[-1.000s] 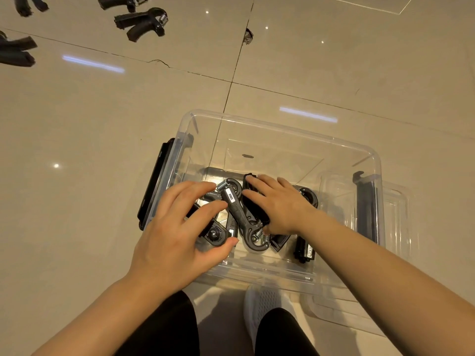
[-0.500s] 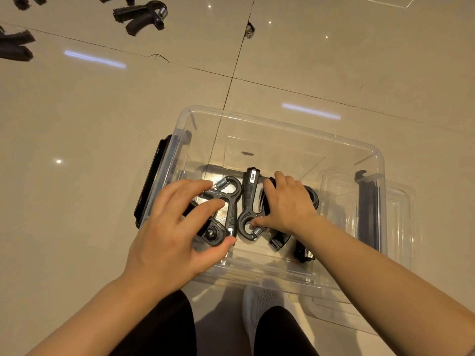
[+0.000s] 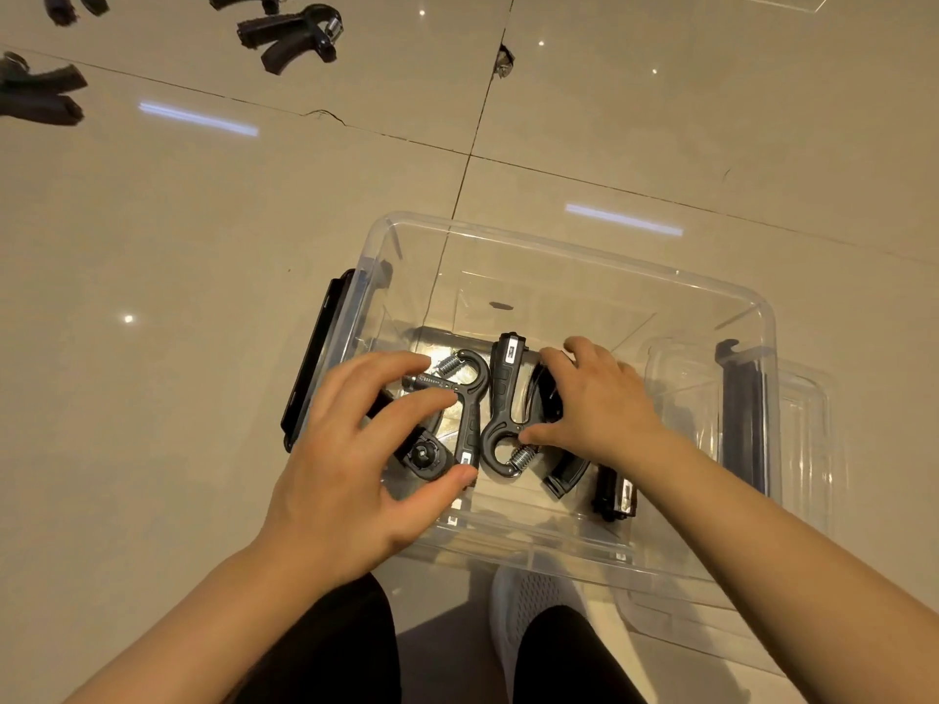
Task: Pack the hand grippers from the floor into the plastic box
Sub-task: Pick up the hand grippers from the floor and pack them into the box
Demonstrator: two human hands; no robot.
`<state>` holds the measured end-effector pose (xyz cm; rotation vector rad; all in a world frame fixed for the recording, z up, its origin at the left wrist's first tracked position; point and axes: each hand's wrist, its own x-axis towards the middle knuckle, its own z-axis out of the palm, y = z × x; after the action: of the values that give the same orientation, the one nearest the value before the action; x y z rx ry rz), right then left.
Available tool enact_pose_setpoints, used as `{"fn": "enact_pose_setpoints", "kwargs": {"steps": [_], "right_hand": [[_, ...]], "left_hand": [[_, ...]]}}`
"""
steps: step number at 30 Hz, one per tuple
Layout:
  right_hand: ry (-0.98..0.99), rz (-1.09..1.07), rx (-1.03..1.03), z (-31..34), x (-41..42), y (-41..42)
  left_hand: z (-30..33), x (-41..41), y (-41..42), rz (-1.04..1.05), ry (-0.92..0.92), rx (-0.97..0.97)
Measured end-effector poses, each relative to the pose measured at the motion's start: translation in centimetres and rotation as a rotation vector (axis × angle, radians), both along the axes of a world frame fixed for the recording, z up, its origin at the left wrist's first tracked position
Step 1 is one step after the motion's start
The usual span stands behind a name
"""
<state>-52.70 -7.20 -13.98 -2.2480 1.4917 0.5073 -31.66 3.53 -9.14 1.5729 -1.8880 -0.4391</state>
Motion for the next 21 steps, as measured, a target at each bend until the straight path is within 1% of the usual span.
{"fn": "enact_pose_setpoints", "kwargs": {"steps": [2,4,6,8,12,15,17,18,21], "right_hand": [[-0.255,-0.036,0.203,2.0,-0.2,0.7],[-0.516,-0.023,0.414,4.0,0.4,2.1],[-0.654,0.025,0.477,4.9,1.5,3.2],[-0.732,0.050,0.520,5.1,2.8,3.5],[-0.779,0.085,0.641,4.8,4.5,2.6],[-0.755,0.144,0.644,4.9,5.3,2.1],[-0.739,0.185,0.580,5.3,5.6,1.8],[-0.723,0.219,0.515,5.4,5.7,1.6],[-0.577,0.425,0.197,5.1,5.6,0.8]], "left_hand": [[0.4,0.3,0.0,0.029,0.116,-0.014],[0.7,0.4,0.1,0.046,0.169,-0.031],[0.8,0.4,0.3,0.032,0.160,-0.055],[0.7,0.4,0.3,-0.005,0.142,-0.080],[0.3,0.6,0.4,-0.071,0.120,-0.113],[0.1,0.7,0.3,-0.080,0.114,-0.124],[0.2,0.7,0.2,-0.083,0.090,-0.132],[0.3,0.8,0.2,-0.086,0.066,-0.133],[0.6,1.8,0.3,-0.023,-0.041,-0.091]]}}
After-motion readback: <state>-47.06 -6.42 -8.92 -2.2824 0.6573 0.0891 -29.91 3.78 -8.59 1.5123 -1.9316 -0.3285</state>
